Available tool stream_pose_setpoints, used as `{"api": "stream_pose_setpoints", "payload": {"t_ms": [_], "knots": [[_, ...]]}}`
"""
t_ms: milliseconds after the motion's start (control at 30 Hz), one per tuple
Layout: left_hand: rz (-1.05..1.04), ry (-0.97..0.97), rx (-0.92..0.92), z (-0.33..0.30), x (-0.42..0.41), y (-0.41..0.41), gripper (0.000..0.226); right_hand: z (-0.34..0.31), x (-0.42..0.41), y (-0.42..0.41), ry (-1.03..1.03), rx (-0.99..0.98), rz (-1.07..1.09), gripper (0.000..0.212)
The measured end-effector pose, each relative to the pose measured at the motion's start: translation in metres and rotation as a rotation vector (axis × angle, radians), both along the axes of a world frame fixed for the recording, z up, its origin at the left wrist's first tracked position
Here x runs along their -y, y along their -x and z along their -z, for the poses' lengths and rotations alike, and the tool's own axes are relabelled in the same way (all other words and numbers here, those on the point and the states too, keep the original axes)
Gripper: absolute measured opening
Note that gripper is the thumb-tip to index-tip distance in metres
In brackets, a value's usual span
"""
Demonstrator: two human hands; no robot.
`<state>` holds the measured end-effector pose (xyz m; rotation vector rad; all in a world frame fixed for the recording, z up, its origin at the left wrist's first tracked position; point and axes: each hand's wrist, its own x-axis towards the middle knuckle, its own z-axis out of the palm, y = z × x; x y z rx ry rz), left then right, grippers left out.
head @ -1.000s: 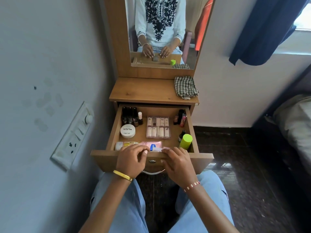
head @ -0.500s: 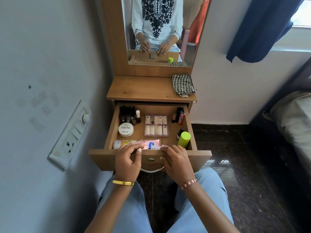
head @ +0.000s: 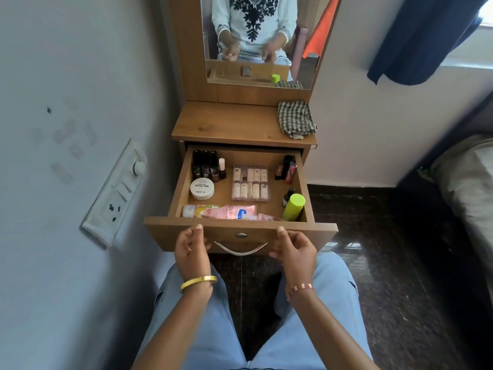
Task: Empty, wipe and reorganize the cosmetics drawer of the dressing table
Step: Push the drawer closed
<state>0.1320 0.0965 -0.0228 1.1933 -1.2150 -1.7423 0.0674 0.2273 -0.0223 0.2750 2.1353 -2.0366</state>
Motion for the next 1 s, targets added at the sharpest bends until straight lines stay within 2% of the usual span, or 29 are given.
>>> {"api": "stream_pose_setpoints", "payload": {"t_ms": [33, 100, 200, 267, 433, 1000], "knots": [[-0.02, -0.082, -0.008, -0.002, -0.001, 0.001, 0.007, -0.001, 0.0, 0.002, 0.122, 0.168, 0.048, 0.021], [-0.058, -0.262, -0.024, -0.002, 0.0, 0.006, 0.02, -0.003, -0.001, 0.006, 0.323, 0.367, 0.136, 0.034], [-0.059, -0.487, -0.066, 0.0, 0.007, 0.011, 0.049, -0.007, -0.001, 0.01, 0.483, 0.449, 0.21, 0.042], [-0.021, -0.555, -0.078, 0.003, 0.011, 0.013, 0.062, -0.007, 0.0, 0.012, 0.515, 0.467, 0.228, 0.048], [0.013, -0.606, -0.133, 0.006, 0.016, 0.025, 0.063, -0.005, 0.003, 0.026, 0.546, 0.49, 0.255, 0.057], [0.024, -0.615, -0.156, -0.004, 0.051, 0.094, 0.056, -0.007, 0.045, 0.088, 0.362, 0.386, 0.245, 0.056]]}}
